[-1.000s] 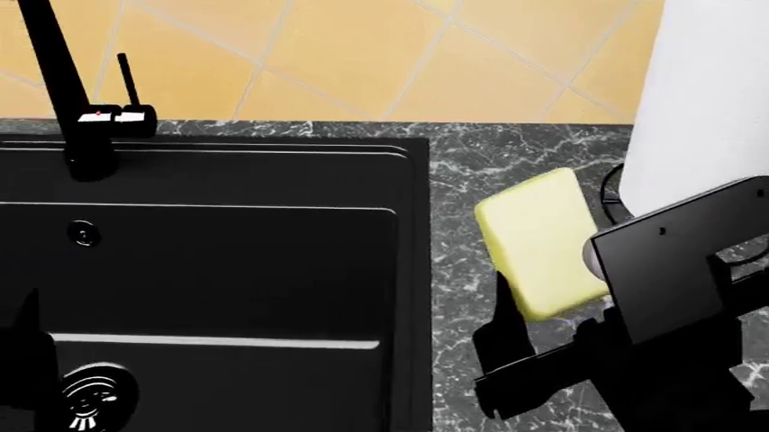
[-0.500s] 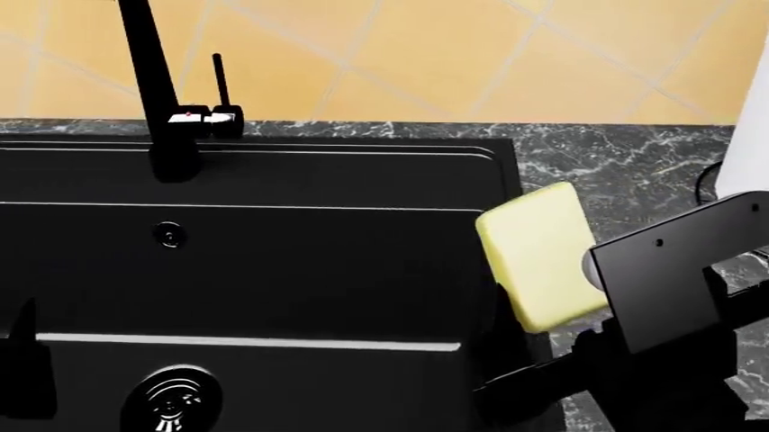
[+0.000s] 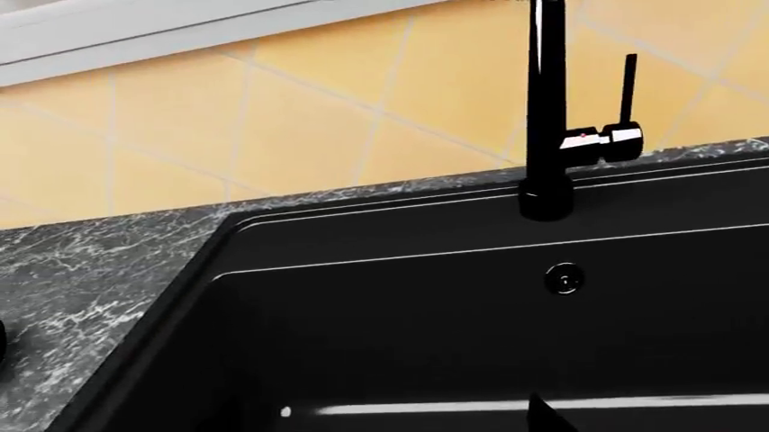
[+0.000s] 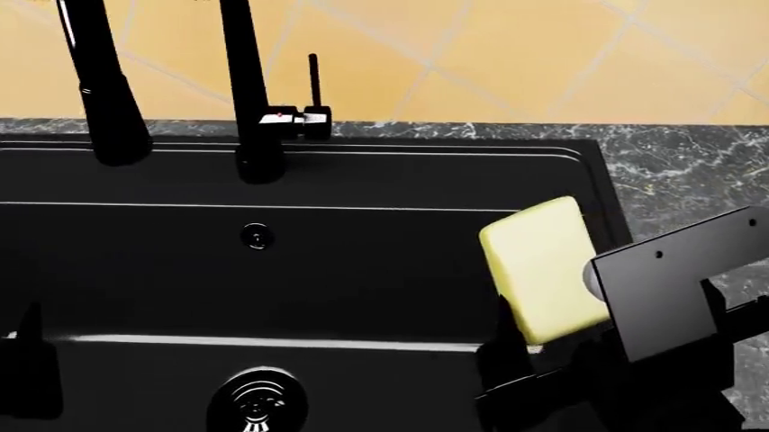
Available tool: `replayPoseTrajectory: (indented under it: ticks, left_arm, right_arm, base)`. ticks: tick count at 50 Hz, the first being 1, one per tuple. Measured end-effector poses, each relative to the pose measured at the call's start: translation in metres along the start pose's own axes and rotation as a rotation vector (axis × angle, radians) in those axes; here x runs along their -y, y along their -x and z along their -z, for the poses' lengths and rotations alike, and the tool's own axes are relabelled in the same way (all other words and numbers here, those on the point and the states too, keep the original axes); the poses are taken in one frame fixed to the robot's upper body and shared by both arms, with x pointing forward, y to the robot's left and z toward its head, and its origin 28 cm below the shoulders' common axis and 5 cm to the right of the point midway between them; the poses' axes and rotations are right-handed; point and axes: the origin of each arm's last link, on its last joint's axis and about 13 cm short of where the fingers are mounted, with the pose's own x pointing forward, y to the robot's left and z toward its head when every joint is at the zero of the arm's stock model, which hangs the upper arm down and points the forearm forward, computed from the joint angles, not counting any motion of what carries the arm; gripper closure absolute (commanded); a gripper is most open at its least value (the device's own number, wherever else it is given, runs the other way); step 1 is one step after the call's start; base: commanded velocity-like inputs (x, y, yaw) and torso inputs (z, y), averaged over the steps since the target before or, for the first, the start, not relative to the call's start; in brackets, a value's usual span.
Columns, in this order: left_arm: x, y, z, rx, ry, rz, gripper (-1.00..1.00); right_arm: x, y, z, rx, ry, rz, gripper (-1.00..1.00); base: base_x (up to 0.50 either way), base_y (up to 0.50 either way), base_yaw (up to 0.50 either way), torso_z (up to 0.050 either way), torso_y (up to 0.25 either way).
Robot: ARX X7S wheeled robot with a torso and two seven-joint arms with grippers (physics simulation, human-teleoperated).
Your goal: Pick the pan and sponge and place them into the sink. Then turn on the water.
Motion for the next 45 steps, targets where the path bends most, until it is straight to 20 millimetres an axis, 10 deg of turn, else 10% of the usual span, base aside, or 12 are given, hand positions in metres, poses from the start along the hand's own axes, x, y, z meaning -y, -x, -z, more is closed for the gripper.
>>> replayPoseTrajectory:
  ticks: [23, 45]
  left_arm:
    - [0.001, -0.001, 0.000, 0.000, -0.002, 0.004, -1.00]
    - [0.000, -0.001, 0.001, -0.001, -0.003, 0.002, -1.00]
  right_arm:
    - [0.002, -0.002, 0.004, -0.024, -0.007, 0.016, 1.00]
    - [-0.002, -0.046, 0.010, -0.302, 0.040, -0.103, 1.00]
  base:
    - [0.01, 0.31, 0.00, 0.000, 0.000]
    - [0.00, 0.01, 0.00, 0.000, 0.000]
